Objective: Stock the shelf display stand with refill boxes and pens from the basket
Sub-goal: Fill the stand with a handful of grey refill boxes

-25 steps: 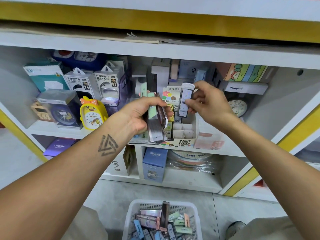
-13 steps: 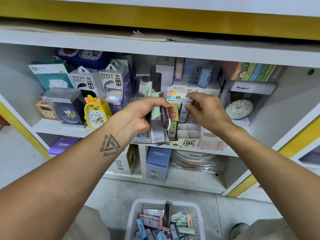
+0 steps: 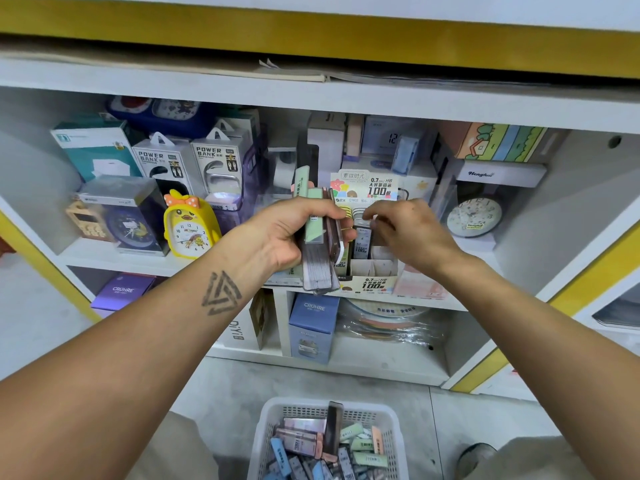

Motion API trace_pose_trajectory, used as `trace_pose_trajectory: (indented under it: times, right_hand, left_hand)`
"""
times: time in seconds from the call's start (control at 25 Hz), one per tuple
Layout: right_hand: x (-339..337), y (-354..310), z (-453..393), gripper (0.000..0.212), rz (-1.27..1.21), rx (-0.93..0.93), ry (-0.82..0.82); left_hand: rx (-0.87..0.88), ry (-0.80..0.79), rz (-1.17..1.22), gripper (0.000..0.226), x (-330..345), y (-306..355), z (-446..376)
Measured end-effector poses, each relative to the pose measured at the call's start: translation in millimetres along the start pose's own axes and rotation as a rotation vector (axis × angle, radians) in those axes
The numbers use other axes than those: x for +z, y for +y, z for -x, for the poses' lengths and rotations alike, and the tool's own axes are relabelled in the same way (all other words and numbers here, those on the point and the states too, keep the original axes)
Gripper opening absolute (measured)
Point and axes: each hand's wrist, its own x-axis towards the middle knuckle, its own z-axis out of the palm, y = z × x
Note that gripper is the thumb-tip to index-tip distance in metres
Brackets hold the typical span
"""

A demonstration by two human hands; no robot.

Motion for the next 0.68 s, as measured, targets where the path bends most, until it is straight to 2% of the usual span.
trace_pose_trajectory:
  times: [0.08,0.12,0.2,0.28,0.4,0.56,0.68]
  right_hand:
    - [-6.3,-2.3,-3.3,0.019,0.048,-0.015,0.106]
    - [-9.9,-5.4,-4.7,0.019,-0.038,0.015,0.132]
    - [-15.6,-16.2,-5.9,0.025,-0.389,0.087,0.087]
    - [-20.5,-27.2,-2.0,0.041,-0.570,0.003,0.013]
    - [-26.9,-34.2,-0.1,0.049,-0.436,-0.238,-0.024]
    - [-30.2,-37.2,2.8,0.042,-0.453,-0.345,-0.171]
    - [-26.2,-37.2,3.5,0.044,-0.387,-0.351,-0.157]
  left_hand:
    - [0.002,-0.015,0.002,0.012,-0.1,0.2,-0.2]
    - [0.003,-0.023,-0.001,0.012,-0.1,0.2,-0.5]
    - [-0.001,-0.032,-0.001,0.013,0.9,0.3,-0.9]
    - [-0.009,-0.036,0.007,0.012,3.0,-0.2,-0.6]
    - [0.000,-0.026,0.032,0.008,3.5,-0.6,-1.2]
    - [-0.002,0.019,0.105,0.008,-1.7,0.3,-5.2]
    - [-0.017,0.013,0.085,0.009,-1.9,0.4,-3.5]
